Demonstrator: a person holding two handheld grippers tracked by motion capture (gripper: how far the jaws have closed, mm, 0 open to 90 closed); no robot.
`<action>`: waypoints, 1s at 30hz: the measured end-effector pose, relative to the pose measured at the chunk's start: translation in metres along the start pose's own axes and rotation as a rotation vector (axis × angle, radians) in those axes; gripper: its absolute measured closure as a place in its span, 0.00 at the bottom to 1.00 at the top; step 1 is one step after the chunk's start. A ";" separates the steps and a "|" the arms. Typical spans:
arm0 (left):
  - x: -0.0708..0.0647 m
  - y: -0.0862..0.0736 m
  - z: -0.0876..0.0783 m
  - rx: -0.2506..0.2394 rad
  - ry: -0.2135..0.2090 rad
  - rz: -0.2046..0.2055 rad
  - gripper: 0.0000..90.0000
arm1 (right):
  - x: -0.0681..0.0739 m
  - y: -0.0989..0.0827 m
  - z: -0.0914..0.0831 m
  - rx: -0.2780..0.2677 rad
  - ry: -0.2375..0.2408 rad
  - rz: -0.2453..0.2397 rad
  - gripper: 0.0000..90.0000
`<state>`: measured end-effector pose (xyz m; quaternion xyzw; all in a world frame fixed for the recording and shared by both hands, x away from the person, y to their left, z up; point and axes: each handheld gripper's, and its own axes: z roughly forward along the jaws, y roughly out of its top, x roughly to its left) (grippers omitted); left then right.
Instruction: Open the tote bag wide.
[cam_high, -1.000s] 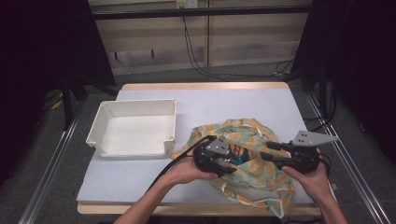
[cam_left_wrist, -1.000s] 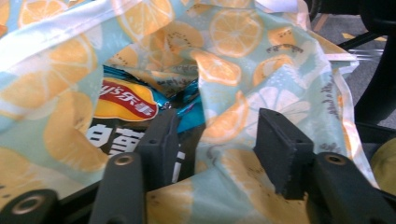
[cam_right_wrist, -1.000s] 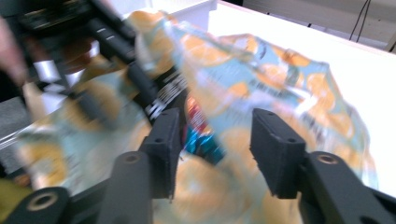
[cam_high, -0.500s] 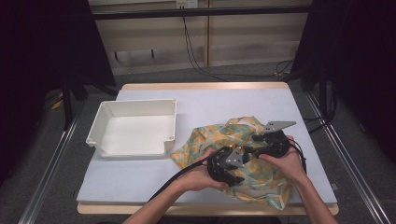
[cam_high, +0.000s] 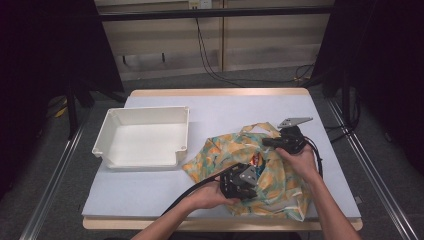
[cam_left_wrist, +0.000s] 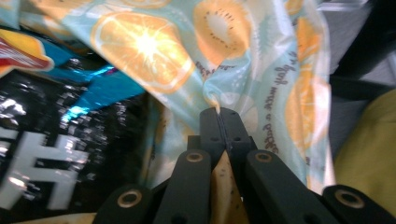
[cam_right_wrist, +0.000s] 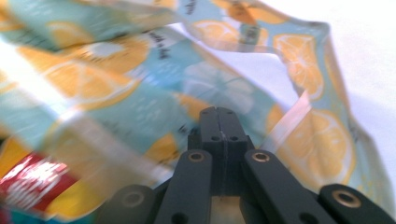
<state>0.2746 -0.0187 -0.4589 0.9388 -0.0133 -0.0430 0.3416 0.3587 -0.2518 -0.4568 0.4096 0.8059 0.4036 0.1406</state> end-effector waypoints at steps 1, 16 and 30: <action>-0.002 -0.001 -0.001 0.005 0.009 0.006 1.00 | -0.002 0.000 0.002 0.001 -0.026 0.001 1.00; 0.007 -0.004 -0.012 -0.106 0.004 -0.063 0.96 | 0.036 0.004 -0.032 -0.034 0.161 -0.121 0.49; -0.004 -0.004 -0.009 -0.075 -0.026 -0.006 1.00 | 0.017 0.028 0.008 -0.035 0.083 -0.072 1.00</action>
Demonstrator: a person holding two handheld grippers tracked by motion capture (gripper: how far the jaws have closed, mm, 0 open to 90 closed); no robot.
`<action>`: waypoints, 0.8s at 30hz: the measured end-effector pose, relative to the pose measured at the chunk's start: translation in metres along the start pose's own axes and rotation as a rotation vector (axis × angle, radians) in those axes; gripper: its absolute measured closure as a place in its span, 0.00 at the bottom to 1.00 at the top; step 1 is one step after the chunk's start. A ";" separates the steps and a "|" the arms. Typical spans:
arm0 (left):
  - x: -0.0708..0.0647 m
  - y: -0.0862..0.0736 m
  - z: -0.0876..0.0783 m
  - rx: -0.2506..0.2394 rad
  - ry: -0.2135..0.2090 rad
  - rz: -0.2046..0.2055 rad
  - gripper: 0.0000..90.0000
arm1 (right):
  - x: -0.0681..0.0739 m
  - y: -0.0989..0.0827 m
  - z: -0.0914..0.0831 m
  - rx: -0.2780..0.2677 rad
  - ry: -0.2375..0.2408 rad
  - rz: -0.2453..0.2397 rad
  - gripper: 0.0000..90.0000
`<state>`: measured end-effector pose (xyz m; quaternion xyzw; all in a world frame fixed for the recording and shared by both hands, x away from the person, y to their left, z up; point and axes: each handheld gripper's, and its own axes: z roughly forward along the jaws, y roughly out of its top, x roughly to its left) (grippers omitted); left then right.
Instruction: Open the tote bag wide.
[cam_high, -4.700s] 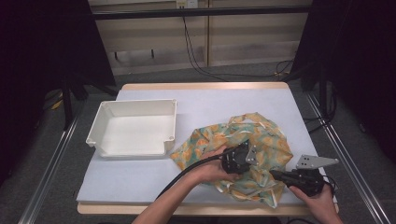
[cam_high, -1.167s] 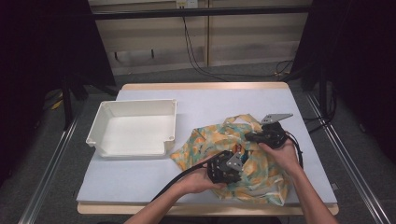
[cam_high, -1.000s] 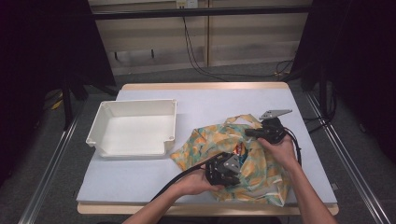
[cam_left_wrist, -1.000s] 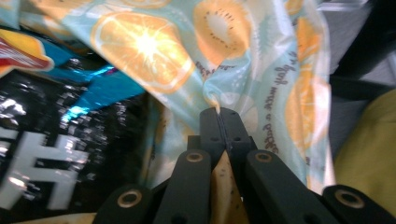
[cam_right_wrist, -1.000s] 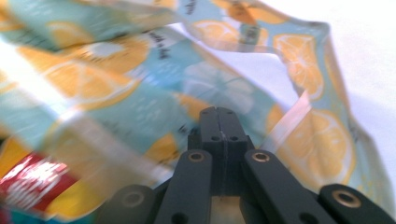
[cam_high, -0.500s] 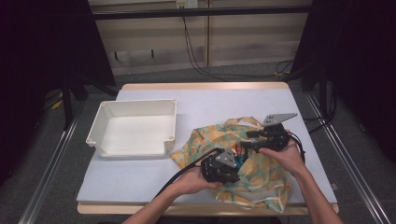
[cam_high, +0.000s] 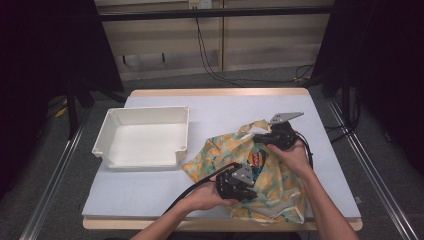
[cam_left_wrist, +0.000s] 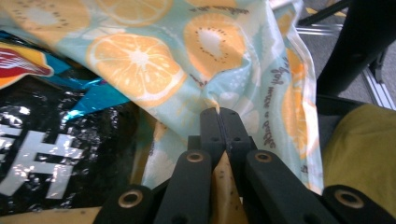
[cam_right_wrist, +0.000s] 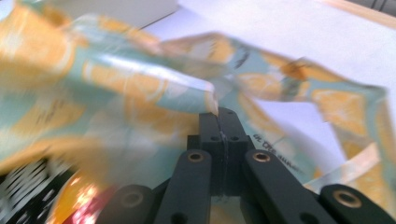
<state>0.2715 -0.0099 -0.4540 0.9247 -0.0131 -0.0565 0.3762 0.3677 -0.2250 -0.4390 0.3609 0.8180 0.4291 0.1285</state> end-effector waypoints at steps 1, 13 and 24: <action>-0.001 0.000 0.000 0.014 -0.003 0.010 1.00 | -0.003 0.002 0.002 -0.001 -0.008 0.010 1.00; -0.014 -0.001 0.005 0.042 -0.022 0.058 1.00 | -0.036 0.013 0.028 0.001 -0.096 0.088 1.00; -0.006 0.003 -0.017 -0.050 0.007 0.010 0.82 | -0.021 0.012 -0.003 -0.050 -0.072 0.080 0.57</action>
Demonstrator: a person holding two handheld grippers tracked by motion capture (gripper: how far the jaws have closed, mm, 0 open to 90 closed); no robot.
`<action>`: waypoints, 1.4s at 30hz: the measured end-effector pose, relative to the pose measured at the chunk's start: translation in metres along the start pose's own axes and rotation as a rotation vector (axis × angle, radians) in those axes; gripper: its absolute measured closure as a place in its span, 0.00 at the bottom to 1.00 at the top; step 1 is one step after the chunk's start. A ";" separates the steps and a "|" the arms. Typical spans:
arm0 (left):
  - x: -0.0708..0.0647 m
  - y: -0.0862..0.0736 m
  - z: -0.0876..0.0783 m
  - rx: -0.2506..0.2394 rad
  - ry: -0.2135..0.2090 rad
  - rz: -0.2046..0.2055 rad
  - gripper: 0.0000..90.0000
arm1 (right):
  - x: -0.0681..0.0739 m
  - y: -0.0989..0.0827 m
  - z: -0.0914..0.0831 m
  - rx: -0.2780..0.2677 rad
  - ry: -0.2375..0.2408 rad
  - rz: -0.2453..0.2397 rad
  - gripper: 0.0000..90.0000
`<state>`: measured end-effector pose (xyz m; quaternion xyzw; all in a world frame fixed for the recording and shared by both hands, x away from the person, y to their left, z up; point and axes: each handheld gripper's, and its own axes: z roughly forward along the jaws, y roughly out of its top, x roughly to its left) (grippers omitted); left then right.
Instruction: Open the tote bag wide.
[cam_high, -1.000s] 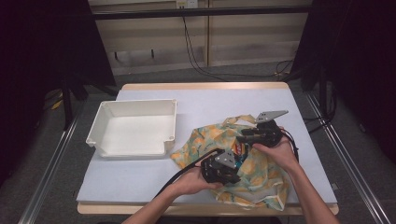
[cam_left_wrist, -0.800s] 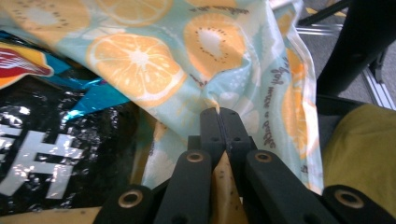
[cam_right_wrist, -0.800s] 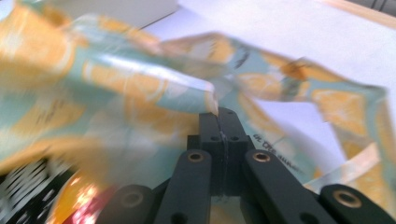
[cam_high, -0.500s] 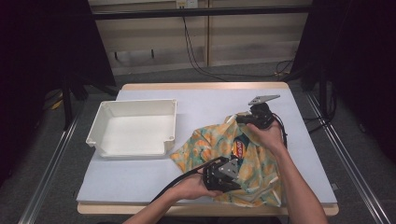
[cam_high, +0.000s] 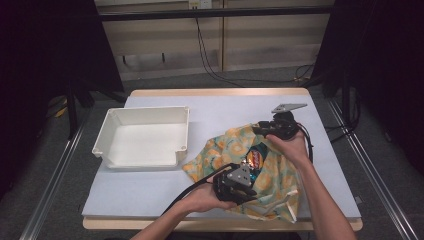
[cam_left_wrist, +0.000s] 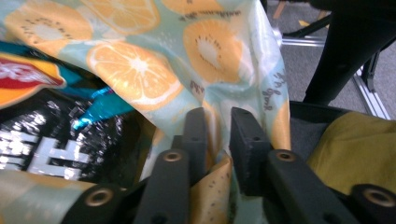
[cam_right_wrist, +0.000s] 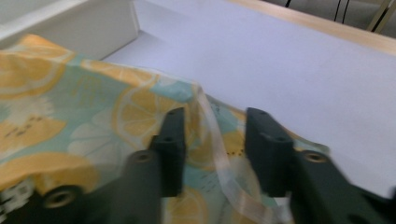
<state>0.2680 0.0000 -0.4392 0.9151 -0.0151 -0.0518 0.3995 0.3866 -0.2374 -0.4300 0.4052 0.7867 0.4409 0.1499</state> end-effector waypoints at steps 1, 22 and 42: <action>0.000 0.001 -0.001 -0.016 0.002 -0.015 0.77 | 0.003 0.001 -0.007 -0.008 -0.002 -0.007 0.54; 0.007 0.037 -0.060 -0.209 0.035 -0.036 0.63 | 0.074 -0.061 -0.101 0.040 0.135 -0.089 0.60; 0.046 0.028 -0.001 0.023 0.180 -0.036 0.71 | 0.082 -0.107 -0.069 0.211 0.133 -0.106 0.55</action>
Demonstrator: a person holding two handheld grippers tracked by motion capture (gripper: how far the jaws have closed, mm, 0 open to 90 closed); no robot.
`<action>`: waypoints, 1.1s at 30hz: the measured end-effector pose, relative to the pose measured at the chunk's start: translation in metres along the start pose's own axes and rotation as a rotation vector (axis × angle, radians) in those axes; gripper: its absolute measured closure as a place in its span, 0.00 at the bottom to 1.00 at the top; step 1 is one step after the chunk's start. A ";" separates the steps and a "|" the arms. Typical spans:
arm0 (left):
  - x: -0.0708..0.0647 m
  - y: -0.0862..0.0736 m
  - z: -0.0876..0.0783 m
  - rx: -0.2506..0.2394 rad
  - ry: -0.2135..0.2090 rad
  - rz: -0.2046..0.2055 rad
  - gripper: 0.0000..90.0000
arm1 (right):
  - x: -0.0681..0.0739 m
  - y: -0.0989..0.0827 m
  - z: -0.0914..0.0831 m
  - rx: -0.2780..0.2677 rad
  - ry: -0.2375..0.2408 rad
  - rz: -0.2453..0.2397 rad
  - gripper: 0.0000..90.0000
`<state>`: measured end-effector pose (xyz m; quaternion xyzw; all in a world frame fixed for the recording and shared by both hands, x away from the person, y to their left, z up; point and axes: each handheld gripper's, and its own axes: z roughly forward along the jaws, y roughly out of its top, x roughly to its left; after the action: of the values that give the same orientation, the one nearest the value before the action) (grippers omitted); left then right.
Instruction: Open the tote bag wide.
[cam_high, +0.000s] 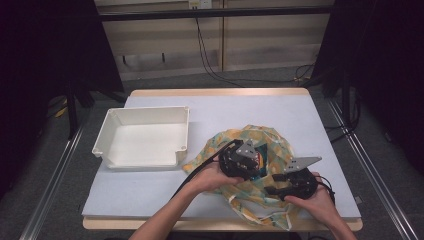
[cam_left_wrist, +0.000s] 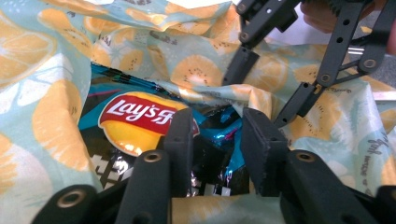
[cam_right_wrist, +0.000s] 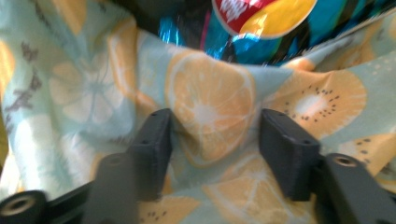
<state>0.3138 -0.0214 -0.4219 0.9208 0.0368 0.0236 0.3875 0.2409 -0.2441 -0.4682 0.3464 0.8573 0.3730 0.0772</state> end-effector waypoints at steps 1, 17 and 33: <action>0.000 0.000 0.000 0.001 0.007 -0.002 0.69 | 0.000 -0.001 0.000 0.009 -0.002 -0.004 0.60; -0.001 -0.007 0.006 0.038 -0.004 0.040 0.62 | 0.004 -0.021 -0.014 0.004 0.030 -0.005 1.00; -0.008 -0.003 0.026 0.094 0.011 0.090 0.65 | 0.007 -0.025 -0.016 -0.005 0.038 -0.014 1.00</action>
<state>0.3079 -0.0385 -0.4429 0.9386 -0.0014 0.0445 0.3421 0.2164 -0.2610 -0.4738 0.3330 0.8601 0.3810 0.0642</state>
